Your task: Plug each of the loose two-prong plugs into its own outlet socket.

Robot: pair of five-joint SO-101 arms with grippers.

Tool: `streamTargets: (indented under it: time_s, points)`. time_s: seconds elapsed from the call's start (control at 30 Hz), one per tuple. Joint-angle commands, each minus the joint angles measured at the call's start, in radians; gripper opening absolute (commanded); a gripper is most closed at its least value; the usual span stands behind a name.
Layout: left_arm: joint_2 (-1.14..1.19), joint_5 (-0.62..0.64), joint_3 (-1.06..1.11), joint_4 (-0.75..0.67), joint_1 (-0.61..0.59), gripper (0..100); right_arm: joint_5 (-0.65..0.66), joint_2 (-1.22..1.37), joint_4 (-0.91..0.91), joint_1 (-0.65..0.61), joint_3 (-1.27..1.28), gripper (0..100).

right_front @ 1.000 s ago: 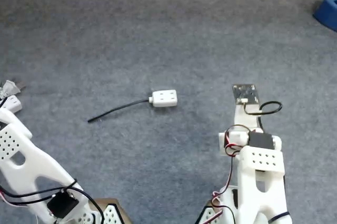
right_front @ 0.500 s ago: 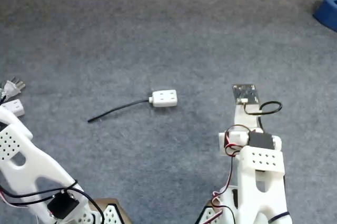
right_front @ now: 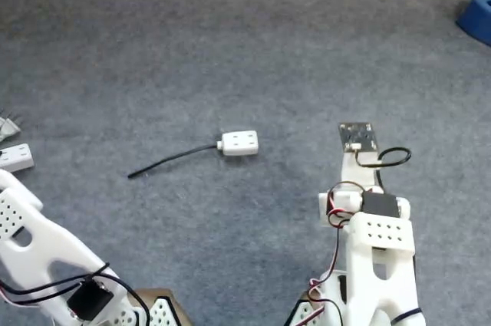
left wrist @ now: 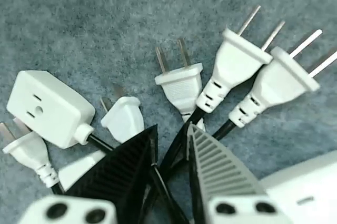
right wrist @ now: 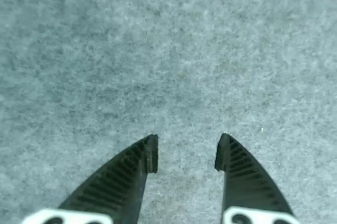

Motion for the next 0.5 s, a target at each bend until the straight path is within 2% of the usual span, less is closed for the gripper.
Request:
streamTargets:
  time_s: [0.0,0.1,0.27,0.47]
  points:
    - [0.012,-0.006,-0.005,0.157,0.019,10,0.009,-0.022,0.010,-0.004,-0.002,18.9]
    - [0.025,-0.006,0.008,0.245,0.085,10,0.009,-0.022,0.010,-0.004,-0.002,18.9]
    - [0.094,-0.008,0.019,0.255,0.145,10,0.009,-0.022,0.010,-0.004,-0.002,18.9]
    - [0.133,-0.009,-0.050,0.255,0.150,0,0.009,-0.022,0.010,-0.004,-0.002,18.9]
